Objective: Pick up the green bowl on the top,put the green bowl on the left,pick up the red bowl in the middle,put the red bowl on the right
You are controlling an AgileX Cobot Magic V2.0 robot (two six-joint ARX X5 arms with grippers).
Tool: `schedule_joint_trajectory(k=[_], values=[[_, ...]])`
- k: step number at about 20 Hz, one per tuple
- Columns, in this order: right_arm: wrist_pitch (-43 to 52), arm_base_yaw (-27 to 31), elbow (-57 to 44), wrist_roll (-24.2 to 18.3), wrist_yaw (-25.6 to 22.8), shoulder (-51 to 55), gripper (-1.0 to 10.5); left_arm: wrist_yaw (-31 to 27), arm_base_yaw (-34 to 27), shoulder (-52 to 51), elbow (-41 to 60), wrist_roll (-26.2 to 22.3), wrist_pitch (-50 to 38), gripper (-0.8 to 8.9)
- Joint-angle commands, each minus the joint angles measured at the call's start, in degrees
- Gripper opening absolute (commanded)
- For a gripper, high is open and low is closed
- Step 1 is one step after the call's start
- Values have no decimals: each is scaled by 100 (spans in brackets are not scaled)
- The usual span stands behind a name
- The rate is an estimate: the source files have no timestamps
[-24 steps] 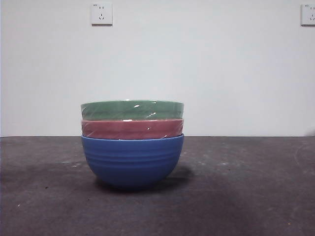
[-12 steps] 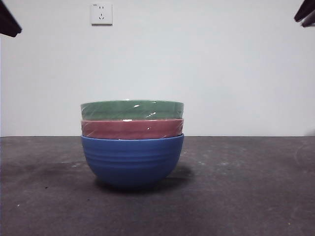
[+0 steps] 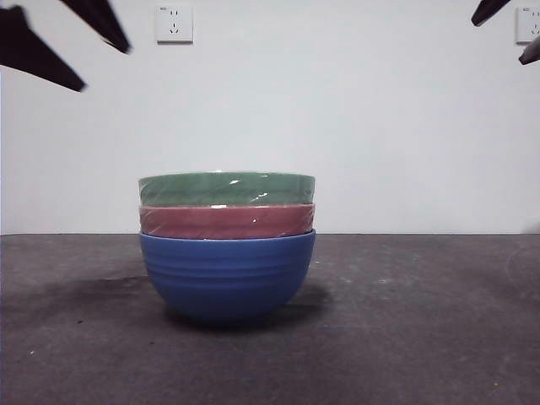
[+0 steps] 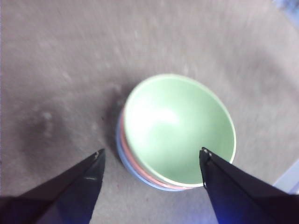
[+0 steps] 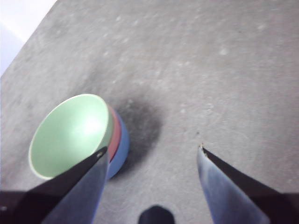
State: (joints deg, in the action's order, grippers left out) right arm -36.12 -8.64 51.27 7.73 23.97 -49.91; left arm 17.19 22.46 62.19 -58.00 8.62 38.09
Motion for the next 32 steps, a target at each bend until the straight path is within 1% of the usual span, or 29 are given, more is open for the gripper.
schedule_joint_trajectory(k=[1,3,6,11,12,13,15,18,23,27,32], values=[[13,-85,24,42,-13,4,316,-542,490,684,-461,-136,190,338],[-55,-127,24,42,-15,4,315,-909,758,1263,-815,-168,369,338],[-197,-129,24,37,-24,4,315,-1412,955,1923,-1034,-184,398,337],[-267,-129,24,37,-24,4,315,-1419,1032,2538,-1036,-179,437,337],[-278,-129,24,37,-24,4,315,-1432,1064,2581,-1036,-181,459,322],[-291,-129,24,37,-24,4,315,-1462,1097,2621,-1036,-181,470,244],[-295,-129,24,37,-24,7,315,-1626,1165,2636,-1036,-179,487,126],[-295,-129,24,37,-24,7,315,-1768,1211,2634,-1036,-175,483,-8],[-295,-129,24,35,-26,7,315,-2168,1209,2634,-1043,-133,481,-13],[-293,-129,24,33,-26,7,315,-2149,1193,2632,-1274,-136,492,-13],[-293,-129,24,31,-26,7,315,-2133,1193,2627,-2026,-140,761,-13]])
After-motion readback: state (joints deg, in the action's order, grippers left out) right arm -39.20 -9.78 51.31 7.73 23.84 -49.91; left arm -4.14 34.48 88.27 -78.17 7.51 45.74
